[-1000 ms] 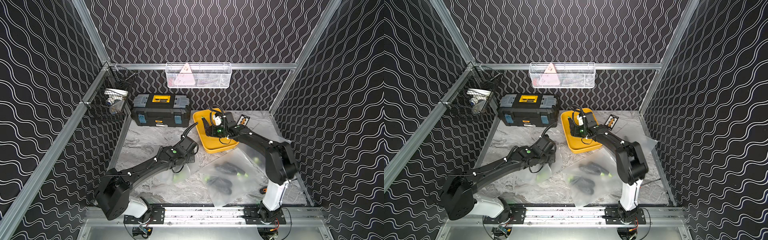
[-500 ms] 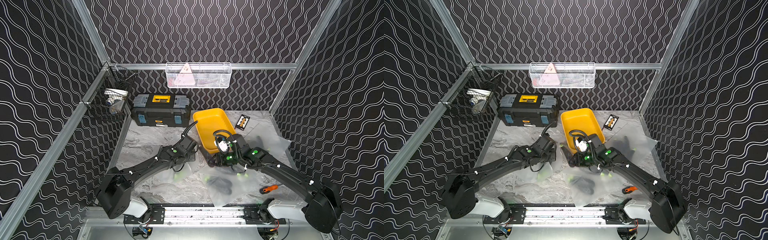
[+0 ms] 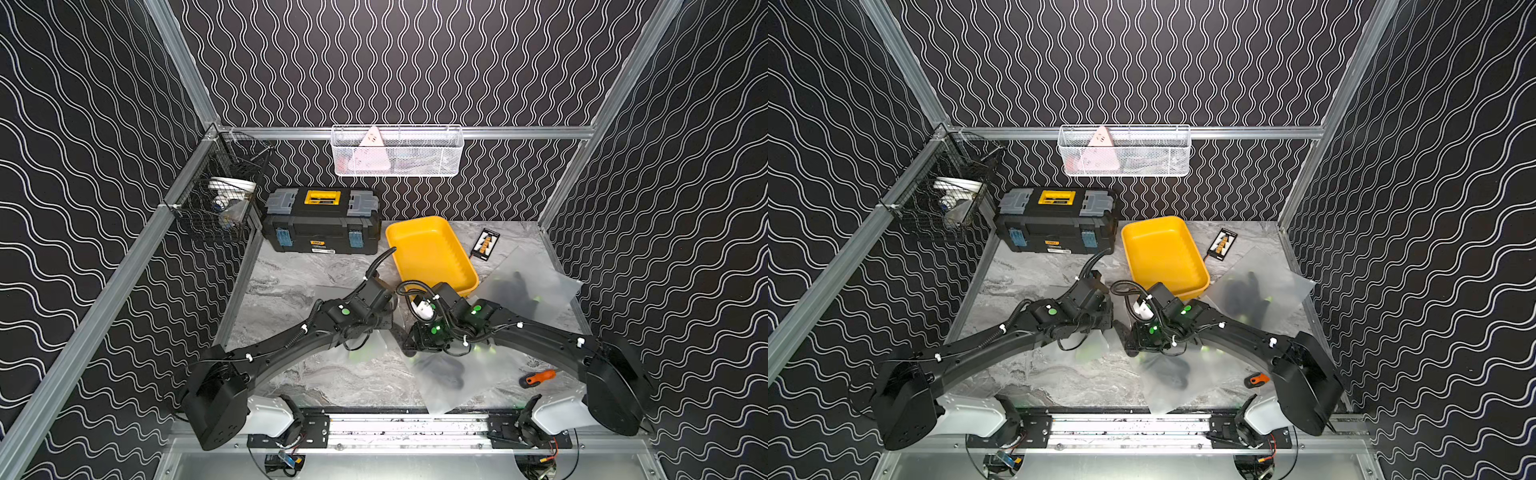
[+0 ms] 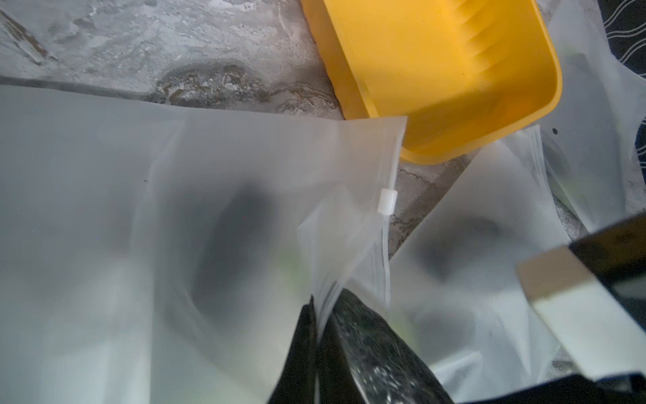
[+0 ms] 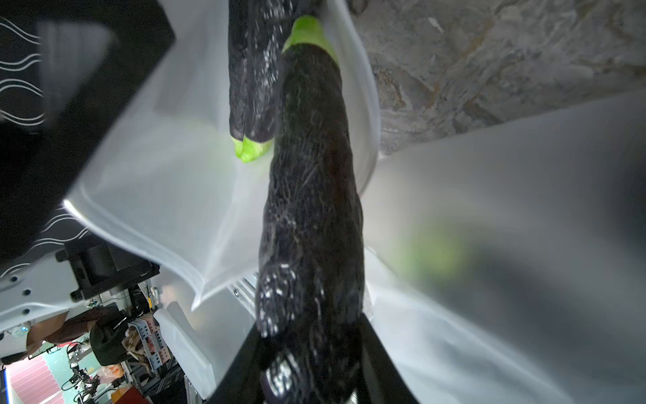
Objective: Place the eggplant in a zip-top bag and seal the zipper
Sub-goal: Place the eggplant in the zipper food storage bag.
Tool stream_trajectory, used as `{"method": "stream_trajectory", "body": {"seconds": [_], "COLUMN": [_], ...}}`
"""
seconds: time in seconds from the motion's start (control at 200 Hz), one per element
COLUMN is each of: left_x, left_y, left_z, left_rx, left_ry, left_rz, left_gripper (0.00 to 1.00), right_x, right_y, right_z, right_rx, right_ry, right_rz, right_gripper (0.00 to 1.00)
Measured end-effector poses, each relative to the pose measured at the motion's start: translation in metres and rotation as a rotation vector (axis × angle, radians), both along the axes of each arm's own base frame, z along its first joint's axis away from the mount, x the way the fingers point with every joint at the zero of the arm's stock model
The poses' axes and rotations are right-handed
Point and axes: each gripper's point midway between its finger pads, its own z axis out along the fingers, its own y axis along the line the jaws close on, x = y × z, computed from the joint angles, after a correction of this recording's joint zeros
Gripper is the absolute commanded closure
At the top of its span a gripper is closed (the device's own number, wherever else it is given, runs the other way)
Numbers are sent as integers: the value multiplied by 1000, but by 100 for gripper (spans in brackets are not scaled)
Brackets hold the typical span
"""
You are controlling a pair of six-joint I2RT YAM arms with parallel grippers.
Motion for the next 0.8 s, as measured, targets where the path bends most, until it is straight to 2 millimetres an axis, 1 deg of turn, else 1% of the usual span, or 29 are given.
{"method": "stream_trajectory", "body": {"seconds": [0.1,0.155,0.305,0.375,0.48,0.565,0.645,0.801], "left_x": [-6,-8,-11,-12,-10,-5,-2,0], "left_y": [-1,-2,-3,-4,-1,4,8,13], "left_z": [-4,-4,4,8,11,15,18,21], "left_rx": [-15,-29,-70,-89,-102,-108,-126,-145], "left_ry": [20,27,22,22,20,9,6,9], "left_rz": [-4,1,13,14,40,71,92,103], "left_gripper": [100,100,100,100,100,100,100,100], "right_x": [10,16,33,42,47,50,51,51], "right_y": [10,14,25,32,40,45,45,36], "right_z": [0,-1,-3,-2,0,10,20,61], "right_rx": [11,12,13,18,23,41,50,96], "right_ry": [-3,-4,-20,-39,-46,-59,-69,-170], "right_rz": [-22,-37,-85,-96,-98,-96,-96,-94], "right_gripper": [71,66,55,52,48,45,45,47]}}
